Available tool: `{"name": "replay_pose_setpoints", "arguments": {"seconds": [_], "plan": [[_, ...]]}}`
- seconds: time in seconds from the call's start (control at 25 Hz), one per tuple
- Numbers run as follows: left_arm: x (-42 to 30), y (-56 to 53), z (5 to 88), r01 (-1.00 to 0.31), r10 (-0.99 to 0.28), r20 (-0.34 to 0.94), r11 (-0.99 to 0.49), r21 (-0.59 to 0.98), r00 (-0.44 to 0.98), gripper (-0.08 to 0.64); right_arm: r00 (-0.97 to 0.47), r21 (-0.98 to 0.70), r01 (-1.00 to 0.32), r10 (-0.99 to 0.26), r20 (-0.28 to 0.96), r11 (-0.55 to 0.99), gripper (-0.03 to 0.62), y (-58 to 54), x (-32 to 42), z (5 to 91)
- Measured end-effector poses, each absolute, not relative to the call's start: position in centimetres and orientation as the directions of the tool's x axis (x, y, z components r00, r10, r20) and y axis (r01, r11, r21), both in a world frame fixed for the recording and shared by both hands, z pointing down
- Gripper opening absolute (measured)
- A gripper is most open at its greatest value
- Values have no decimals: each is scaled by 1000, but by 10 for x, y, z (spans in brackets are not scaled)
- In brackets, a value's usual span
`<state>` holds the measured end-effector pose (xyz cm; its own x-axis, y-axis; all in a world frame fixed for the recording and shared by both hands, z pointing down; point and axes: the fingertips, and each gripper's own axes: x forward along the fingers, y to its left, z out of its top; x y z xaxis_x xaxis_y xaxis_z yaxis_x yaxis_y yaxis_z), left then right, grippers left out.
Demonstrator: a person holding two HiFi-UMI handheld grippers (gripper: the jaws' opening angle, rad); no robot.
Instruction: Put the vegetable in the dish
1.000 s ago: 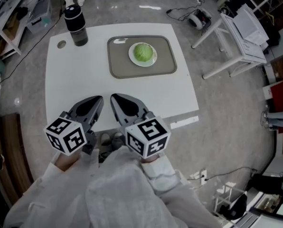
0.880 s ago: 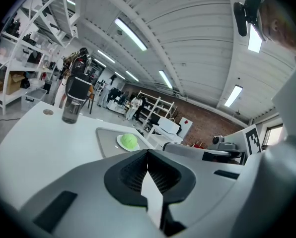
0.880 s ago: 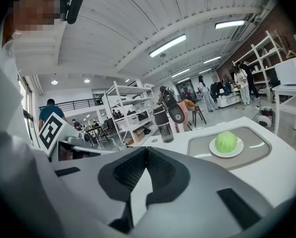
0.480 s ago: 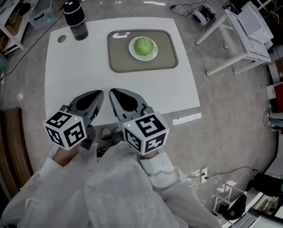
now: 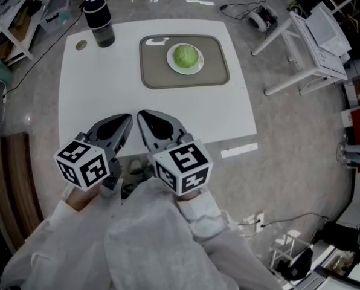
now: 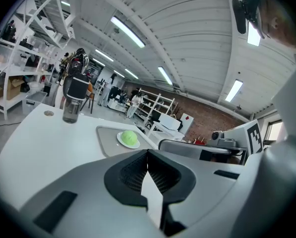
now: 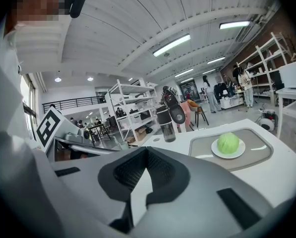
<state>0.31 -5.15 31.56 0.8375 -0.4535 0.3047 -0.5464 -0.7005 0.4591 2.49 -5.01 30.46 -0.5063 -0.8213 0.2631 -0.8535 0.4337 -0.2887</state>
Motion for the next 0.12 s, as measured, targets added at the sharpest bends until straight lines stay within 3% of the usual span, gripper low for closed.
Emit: {"name": "replay_pose_setpoints", "arguments": {"seconds": [0.12], "plan": [[-2, -52, 316, -550, -458, 304, -695, 463, 835, 9, -519, -289, -847, -814, 261, 447, 14, -50, 17, 304]]}}
